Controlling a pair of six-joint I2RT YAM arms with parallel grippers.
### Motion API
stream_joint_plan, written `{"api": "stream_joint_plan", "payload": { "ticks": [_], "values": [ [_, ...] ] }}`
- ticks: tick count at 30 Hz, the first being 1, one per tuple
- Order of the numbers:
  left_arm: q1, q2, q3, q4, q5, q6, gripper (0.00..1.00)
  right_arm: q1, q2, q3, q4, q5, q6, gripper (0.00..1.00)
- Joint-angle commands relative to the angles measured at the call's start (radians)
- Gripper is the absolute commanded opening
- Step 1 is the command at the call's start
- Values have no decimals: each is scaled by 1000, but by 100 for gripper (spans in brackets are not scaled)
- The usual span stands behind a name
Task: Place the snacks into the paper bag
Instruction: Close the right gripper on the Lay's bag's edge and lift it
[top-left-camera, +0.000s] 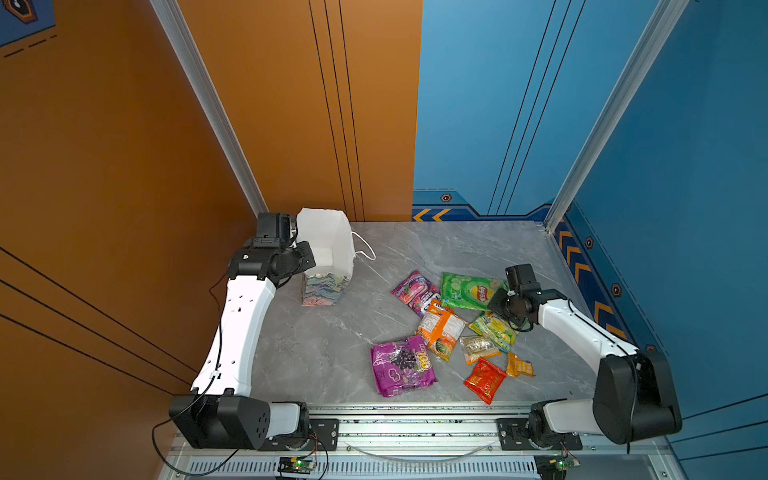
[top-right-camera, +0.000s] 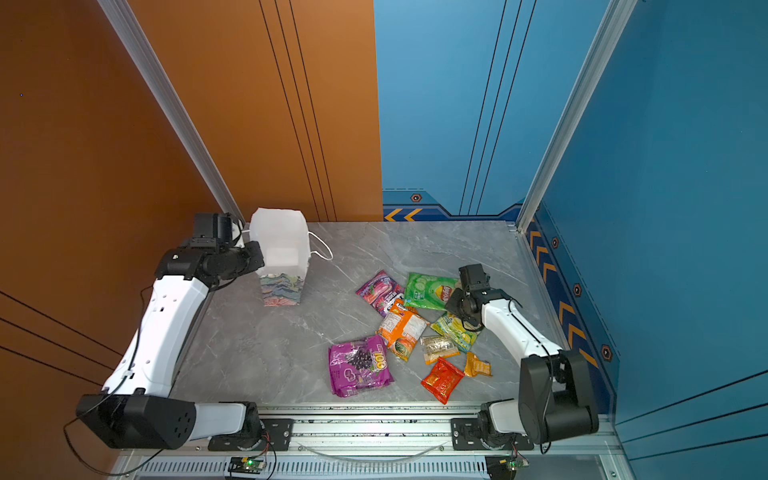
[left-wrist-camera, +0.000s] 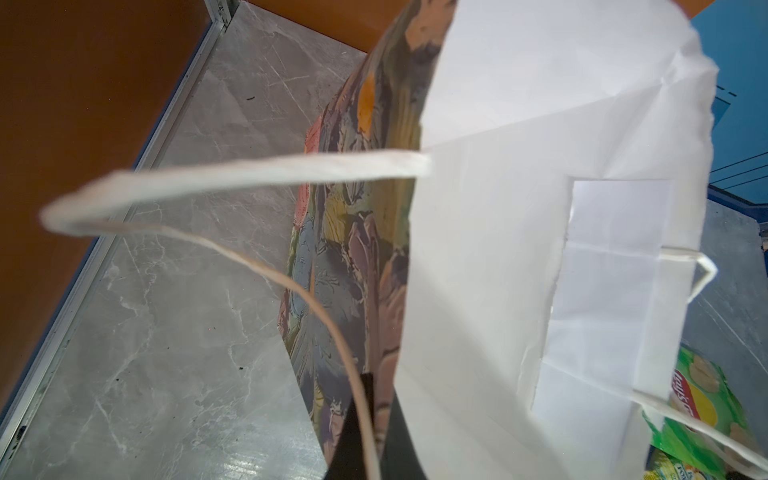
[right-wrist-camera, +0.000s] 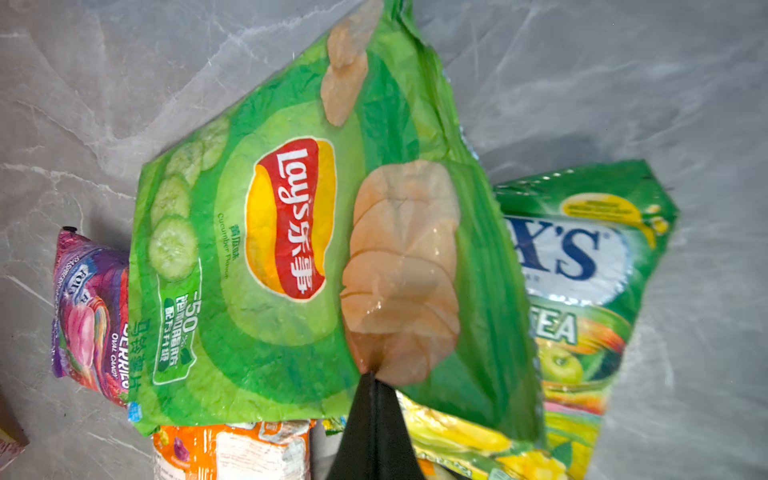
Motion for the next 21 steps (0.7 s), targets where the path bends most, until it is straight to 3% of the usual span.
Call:
{"api": "stream_joint_plan", "payload": {
  "ticks": [1,5,10,14,21],
  "values": [
    [13,6,-10,5,10,-1,0,-16,-54,-60,-58,54,33,0],
    [17,5,-12,5,7,1,0,-79,-99,-127,1,15,42,0],
    [18,9,-12,6,6,-1,0,-137,-124,-150,69,-74,48,29],
    [19,8,-12,4,4,-1,0,-168,-179,-172,54,-34,72,49],
    [21,7,-12,5,8,-2,0,-306,-239,-293,193,-114,143,66]
  ]
}}
